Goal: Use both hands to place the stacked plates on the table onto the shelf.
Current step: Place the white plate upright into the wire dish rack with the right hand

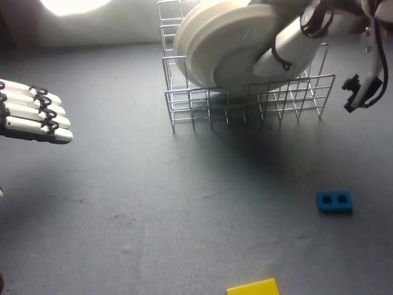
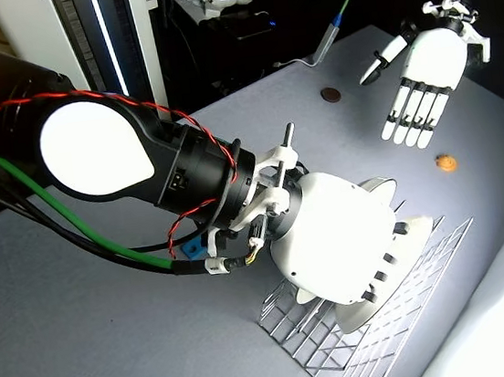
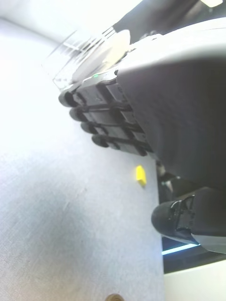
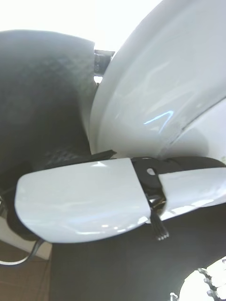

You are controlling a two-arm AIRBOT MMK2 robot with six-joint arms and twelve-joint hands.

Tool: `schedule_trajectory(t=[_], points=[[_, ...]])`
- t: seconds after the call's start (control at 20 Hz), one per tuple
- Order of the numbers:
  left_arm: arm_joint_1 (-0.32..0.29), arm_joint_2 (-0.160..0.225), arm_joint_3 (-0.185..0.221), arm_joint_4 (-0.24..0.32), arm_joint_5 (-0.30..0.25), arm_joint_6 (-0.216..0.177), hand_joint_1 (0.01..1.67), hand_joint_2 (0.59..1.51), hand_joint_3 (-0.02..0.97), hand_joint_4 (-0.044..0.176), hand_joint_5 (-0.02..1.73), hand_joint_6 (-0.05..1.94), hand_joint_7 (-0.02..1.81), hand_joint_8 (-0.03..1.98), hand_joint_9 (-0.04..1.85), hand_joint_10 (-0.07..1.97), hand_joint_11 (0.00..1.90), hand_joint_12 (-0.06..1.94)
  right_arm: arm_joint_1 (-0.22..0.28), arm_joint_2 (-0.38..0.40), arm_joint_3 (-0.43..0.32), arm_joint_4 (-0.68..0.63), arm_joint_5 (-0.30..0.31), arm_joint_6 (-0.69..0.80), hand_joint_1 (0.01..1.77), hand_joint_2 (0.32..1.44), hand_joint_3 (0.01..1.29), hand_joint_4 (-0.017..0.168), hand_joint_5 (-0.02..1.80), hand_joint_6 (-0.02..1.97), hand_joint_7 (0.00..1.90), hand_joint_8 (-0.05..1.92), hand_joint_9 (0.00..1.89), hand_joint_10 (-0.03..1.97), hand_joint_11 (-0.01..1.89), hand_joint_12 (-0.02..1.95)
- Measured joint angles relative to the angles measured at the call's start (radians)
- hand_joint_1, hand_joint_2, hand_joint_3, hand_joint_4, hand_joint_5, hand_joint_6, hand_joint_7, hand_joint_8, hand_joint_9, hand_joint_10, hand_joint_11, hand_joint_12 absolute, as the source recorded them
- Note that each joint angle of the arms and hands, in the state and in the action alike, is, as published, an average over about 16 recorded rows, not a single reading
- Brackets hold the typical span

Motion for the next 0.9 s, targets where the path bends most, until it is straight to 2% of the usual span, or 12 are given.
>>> schedule_trajectory(t=[0.25, 0.4, 0.55, 0.7, 0.9], points=[[0.000, 0.000, -0.001, 0.002, 0.000, 0.000, 0.02, 1.138, 0.016, -0.003, 0.02, 0.02, 0.03, 0.00, 0.02, 0.02, 0.02, 0.01, -0.014, -0.003, 0.005, 0.000, 0.012, -0.005, 1.32, 1.01, 0.02, -0.003, 0.84, 1.16, 0.99, 0.97, 1.04, 0.64, 0.82, 1.10], [0.000, 0.000, -0.001, 0.003, 0.000, 0.000, 0.02, 1.139, 0.016, -0.003, 0.02, 0.02, 0.02, 0.00, 0.02, 0.02, 0.02, 0.01, -0.020, -0.004, 0.007, 0.000, 0.018, -0.007, 1.32, 1.01, 0.02, -0.003, 0.84, 1.14, 0.99, 0.96, 1.03, 0.73, 0.84, 1.08], [0.000, 0.000, -0.002, 0.004, 0.000, 0.000, 0.02, 1.139, 0.016, -0.003, 0.02, 0.02, 0.02, 0.00, 0.02, 0.02, 0.02, 0.01, -0.025, -0.005, 0.011, 0.001, 0.025, -0.009, 1.31, 1.01, 0.02, -0.003, 0.83, 1.05, 0.98, 0.87, 1.02, 0.74, 0.85, 1.09], [0.000, 0.000, -0.002, 0.005, -0.001, 0.000, 0.02, 1.139, 0.016, -0.003, 0.02, 0.02, 0.02, 0.00, 0.02, 0.02, 0.02, 0.01, -0.032, -0.007, 0.016, 0.001, 0.034, -0.012, 1.31, 1.01, 0.02, -0.003, 0.85, 1.03, 0.98, 0.86, 1.01, 0.87, 0.88, 1.09], [0.000, 0.000, -0.002, 0.006, -0.001, 0.000, 0.02, 1.139, 0.016, -0.004, 0.02, 0.02, 0.02, 0.00, 0.02, 0.02, 0.02, 0.01, -0.038, -0.010, 0.023, 0.001, 0.043, -0.012, 1.31, 1.01, 0.02, -0.003, 0.84, 1.05, 0.98, 0.86, 1.01, 0.87, 0.90, 1.11]])
